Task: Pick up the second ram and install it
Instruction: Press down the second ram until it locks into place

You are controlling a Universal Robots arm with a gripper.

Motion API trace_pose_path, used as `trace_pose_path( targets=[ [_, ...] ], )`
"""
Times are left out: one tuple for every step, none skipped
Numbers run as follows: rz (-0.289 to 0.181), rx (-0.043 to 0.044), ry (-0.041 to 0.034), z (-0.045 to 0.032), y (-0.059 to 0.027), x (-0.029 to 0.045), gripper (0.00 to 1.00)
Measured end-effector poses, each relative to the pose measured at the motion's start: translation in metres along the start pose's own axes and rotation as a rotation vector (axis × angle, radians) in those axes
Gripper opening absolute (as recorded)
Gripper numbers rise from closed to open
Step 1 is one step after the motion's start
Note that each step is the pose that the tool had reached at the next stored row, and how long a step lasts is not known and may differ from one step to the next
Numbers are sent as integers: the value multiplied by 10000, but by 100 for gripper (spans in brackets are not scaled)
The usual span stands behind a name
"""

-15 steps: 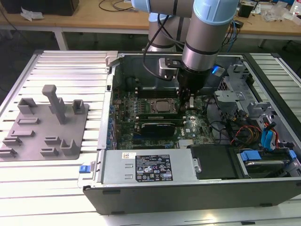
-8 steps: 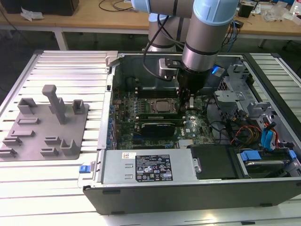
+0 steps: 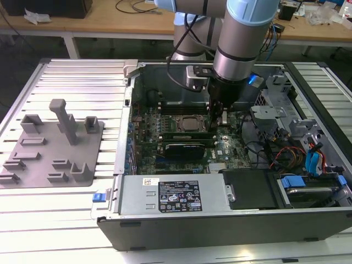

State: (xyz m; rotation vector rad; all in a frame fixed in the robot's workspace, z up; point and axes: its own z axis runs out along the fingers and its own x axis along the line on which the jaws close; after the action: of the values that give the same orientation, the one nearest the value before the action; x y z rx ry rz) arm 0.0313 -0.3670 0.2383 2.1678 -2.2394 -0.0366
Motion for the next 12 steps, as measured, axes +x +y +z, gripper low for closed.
trace_pose_path(
  targets=[
    [-1, -1, 0, -14, 1, 0, 8],
    [0, 0, 0, -15, 0, 0, 8],
    [0, 0, 2, -15, 0, 0, 8],
    [0, -1, 2, -15, 21, 2, 8],
    [-1, -1, 3, -14, 47, 2, 8],
    [0, -1, 2, -13, 75, 3, 8],
    [-1, 1, 1, -11, 128, 5, 8],
    [0, 3, -1, -8, 185, 7, 8],
    [0, 3, -1, -7, 217, 8, 8],
    [-1, 4, -1, -6, 244, 8, 8],
    [0, 3, -1, -4, 296, 10, 8],
    [-1, 3, 0, -1, 375, 12, 8]
  ],
)
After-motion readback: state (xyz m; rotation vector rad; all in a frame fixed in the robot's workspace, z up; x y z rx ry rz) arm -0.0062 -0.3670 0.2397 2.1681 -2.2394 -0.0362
